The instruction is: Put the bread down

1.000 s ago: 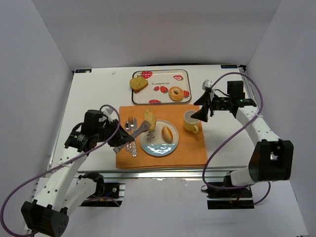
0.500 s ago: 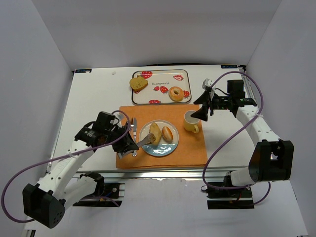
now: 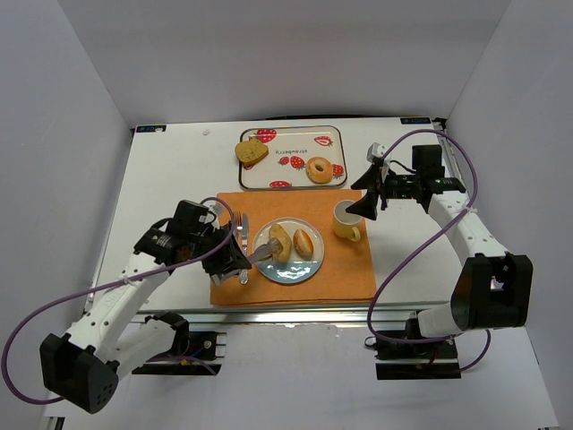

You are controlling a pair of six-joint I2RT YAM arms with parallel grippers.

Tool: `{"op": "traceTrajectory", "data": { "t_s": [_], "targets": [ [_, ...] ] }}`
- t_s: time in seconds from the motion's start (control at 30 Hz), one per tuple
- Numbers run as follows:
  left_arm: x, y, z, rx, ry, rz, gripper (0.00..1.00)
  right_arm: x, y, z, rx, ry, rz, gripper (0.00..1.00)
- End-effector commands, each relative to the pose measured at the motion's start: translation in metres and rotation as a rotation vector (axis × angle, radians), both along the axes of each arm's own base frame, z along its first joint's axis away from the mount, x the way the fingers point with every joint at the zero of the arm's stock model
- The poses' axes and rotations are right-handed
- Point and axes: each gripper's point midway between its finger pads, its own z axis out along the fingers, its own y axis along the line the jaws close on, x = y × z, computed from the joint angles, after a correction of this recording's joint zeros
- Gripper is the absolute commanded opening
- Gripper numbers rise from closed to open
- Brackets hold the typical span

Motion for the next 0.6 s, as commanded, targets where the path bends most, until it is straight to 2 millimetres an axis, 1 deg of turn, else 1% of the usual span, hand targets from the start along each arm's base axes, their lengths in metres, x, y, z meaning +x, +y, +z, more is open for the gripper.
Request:
{"op": "traceTrajectory", "data": {
  "t_s": [0.0, 0.13, 0.2, 0.27, 0.3, 0.33, 0.4, 0.43, 0.47, 0.5, 0.53, 0.57],
  "targets": [
    [0.006, 0.003, 0.019, 0.007, -0.076, 0.015, 0.53, -0.001, 0.004, 0.011, 0.016, -0.028, 0.022, 0.82],
    [0.008, 0.005, 0.026, 0.016, -0.087, 0.027, 0.52, -0.001, 0.003, 0.011, 0.015, -0.031, 0.024, 0.82],
    [0.008, 0.008, 0.031, 0.026, -0.094, 0.032, 0.49, -0.002, 0.003, 0.011, 0.015, -0.031, 0.024, 0.82],
    [0.008, 0.012, 0.034, 0.05, -0.1, 0.04, 0.45, -0.002, 0.003, 0.011, 0.014, -0.029, 0.023, 0.82],
    [0.011, 0.011, 0.041, 0.048, -0.114, 0.043, 0.39, -0.002, 0.003, 0.012, 0.015, -0.034, 0.025, 0.82],
    [0.013, 0.011, 0.045, 0.046, -0.125, 0.044, 0.38, -0.003, 0.004, 0.011, 0.015, -0.032, 0.028, 0.82],
    [0.021, 0.01, 0.054, 0.044, -0.152, 0.052, 0.33, -0.003, 0.004, 0.011, 0.014, -0.032, 0.027, 0.82],
    [0.027, 0.009, 0.066, 0.038, -0.182, 0.058, 0.31, -0.003, 0.003, 0.012, 0.013, -0.039, 0.027, 0.82],
    [0.035, 0.013, 0.07, 0.059, -0.211, 0.062, 0.29, -0.003, 0.003, 0.011, 0.012, -0.038, 0.028, 0.82],
    [0.044, 0.016, 0.067, 0.09, -0.207, 0.069, 0.24, -0.003, 0.003, 0.011, 0.011, -0.04, 0.029, 0.82],
    [0.053, 0.021, 0.072, 0.125, -0.244, 0.056, 0.19, -0.003, 0.003, 0.012, 0.01, -0.043, 0.032, 0.82],
    [0.067, 0.034, 0.068, 0.183, -0.261, 0.093, 0.17, -0.004, 0.004, 0.012, 0.008, -0.047, 0.036, 0.82]
  ]
}}
